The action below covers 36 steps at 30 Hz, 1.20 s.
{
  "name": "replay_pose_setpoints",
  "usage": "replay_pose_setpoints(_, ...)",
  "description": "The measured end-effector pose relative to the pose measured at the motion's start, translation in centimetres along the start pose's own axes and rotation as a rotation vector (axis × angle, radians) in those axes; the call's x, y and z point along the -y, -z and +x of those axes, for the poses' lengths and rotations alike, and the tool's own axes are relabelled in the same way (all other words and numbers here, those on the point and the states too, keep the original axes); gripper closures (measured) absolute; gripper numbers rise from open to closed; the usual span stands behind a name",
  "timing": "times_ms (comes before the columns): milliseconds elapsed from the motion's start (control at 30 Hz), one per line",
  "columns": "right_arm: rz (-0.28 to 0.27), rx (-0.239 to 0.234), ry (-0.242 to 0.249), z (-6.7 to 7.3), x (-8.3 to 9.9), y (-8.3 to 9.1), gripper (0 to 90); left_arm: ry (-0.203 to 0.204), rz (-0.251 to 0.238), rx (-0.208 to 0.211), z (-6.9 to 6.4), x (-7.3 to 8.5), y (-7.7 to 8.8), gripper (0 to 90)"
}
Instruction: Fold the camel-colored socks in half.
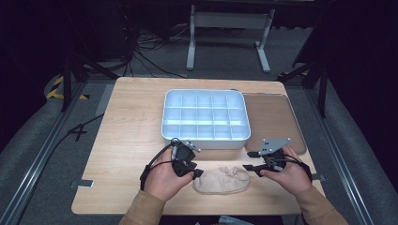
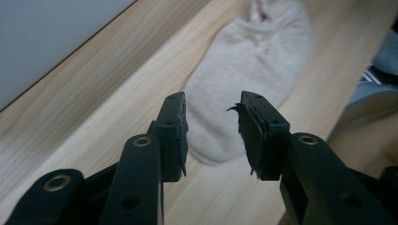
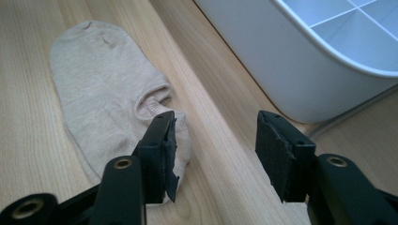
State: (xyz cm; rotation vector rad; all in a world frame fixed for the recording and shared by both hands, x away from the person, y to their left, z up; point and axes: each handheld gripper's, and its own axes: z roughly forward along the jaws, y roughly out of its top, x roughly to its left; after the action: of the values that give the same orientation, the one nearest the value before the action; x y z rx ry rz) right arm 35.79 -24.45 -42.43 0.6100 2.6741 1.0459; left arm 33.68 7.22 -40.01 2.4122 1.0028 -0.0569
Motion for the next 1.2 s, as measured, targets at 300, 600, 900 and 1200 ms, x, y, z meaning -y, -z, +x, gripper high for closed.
replay_pose_setpoints(300, 0.005, -0.012, -0.008, 0.1, 0.1, -0.4, 47.1, 0.065, 0.113, -0.013, 1.1, 0.6, -2.1, 63.5)
replay_pose_setpoints(600, 0.021, -0.026, 0.004, 0.7, 0.0, -0.9, 46.4, 0.052, 0.167, 0.004, 0.4, 0.6, -4.2, 62.9)
replay_pose_setpoints(900, 0.021, -0.023, 0.022, 1.0, -0.2, -0.8, 46.4, 0.005, 0.2, -0.071, -0.8, 0.4, -4.9, 68.0)
replay_pose_setpoints(1200, 0.034, -0.026, 0.032, 1.6, -0.6, -0.7, 51.1, 0.005, 0.189, -0.071, -1.4, 0.3, -5.1, 85.1)
